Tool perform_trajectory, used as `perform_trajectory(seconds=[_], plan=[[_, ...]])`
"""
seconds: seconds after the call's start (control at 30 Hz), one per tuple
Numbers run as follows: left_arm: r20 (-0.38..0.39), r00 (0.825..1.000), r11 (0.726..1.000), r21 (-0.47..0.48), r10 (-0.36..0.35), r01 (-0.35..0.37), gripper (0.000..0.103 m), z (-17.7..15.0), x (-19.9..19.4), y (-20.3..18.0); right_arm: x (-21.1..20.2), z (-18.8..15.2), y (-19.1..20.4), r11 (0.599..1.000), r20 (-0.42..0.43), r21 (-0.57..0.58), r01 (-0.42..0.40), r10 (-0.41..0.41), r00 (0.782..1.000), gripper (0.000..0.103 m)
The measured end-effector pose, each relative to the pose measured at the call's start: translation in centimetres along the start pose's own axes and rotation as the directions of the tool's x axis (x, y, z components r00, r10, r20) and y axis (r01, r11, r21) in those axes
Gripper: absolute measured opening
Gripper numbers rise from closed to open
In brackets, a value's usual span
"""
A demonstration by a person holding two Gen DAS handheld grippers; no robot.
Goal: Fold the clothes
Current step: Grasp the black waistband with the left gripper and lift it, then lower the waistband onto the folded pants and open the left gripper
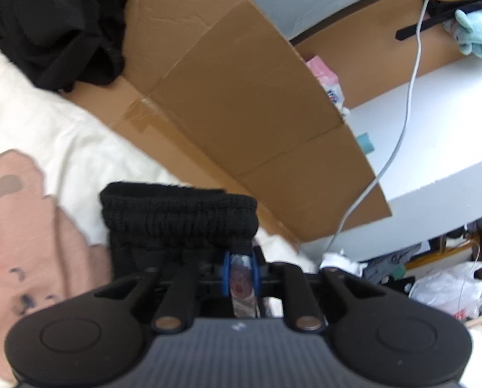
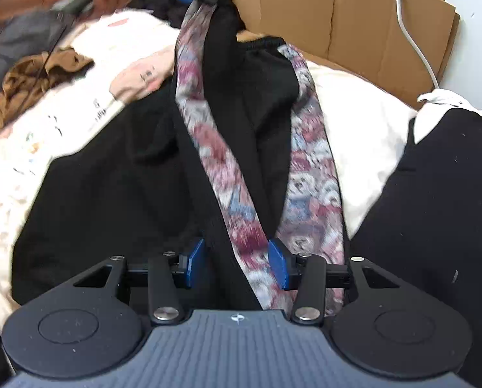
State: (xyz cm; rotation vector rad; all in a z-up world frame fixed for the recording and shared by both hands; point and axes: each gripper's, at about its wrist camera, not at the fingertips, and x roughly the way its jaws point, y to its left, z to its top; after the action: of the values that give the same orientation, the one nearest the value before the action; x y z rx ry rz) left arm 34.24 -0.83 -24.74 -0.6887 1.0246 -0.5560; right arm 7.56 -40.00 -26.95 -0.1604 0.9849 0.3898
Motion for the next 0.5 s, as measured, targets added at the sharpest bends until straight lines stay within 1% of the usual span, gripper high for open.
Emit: perform_trajectory(seconds=[0.07, 0.1, 0.17, 0.23, 0.27, 0.33, 0.37, 0.4, 0.5], plan=[[0.008, 1.000, 1.000, -0.009, -0.006, 0.006, 0.014, 0.2, 1.2, -0.4, 0.2, -0.6, -0.6, 1.000, -0.010, 0.011, 0.019, -0.019, 1.000, 0.048], [0.011, 1.000, 1.000, -0.013, -0.007, 0.007, 0.014, 0.2, 1.5, -0.5, 0.1, -0.9, -1.0, 0.999, -0.002, 0.027, 0.018, -0.018, 1.000, 0.048], [0.019, 1.000, 1.000, -0.025, -0.014, 0.014, 0.015, 0.3, 2.7, -0.7, 0.0, -1.4, -1.7, 0.998, 0.005, 0.054, 0.015, -0.015, 1.000, 0.045], [0.029, 0.999, 1.000, -0.028, -0.012, 0.013, 0.015, 0.4, 3.5, -0.9, 0.2, -1.8, -2.5, 0.997, -0.005, 0.076, 0.011, -0.010, 1.000, 0.031], [0.025, 1.000, 1.000, -0.027, -0.012, 0.013, 0.015, 0.4, 3.8, -1.0, 0.2, -1.9, -2.9, 0.996, -0.010, 0.087, 0.008, -0.007, 1.000, 0.028], [0.017, 1.000, 1.000, -0.019, -0.006, 0.007, 0.015, 0.6, 4.6, -1.3, 0.3, -2.2, -3.8, 0.994, -0.014, 0.111, 0.004, -0.003, 1.000, 0.017], [0.019, 1.000, 1.000, -0.017, -0.007, 0.007, 0.015, 0.7, 5.0, -1.4, 0.3, -2.2, -4.1, 0.993, -0.014, 0.119, 0.004, -0.003, 1.000, 0.014], [0.020, 1.000, 1.000, -0.015, -0.007, 0.008, 0.015, 0.8, 5.4, -1.6, 0.3, -2.4, -4.5, 0.991, -0.013, 0.132, 0.004, -0.002, 1.000, 0.009], [0.031, 1.000, 1.000, -0.020, -0.004, 0.005, 0.015, 1.2, 6.5, -2.0, 0.2, -2.7, -5.4, 0.987, -0.013, 0.159, -0.003, 0.005, 1.000, 0.006]])
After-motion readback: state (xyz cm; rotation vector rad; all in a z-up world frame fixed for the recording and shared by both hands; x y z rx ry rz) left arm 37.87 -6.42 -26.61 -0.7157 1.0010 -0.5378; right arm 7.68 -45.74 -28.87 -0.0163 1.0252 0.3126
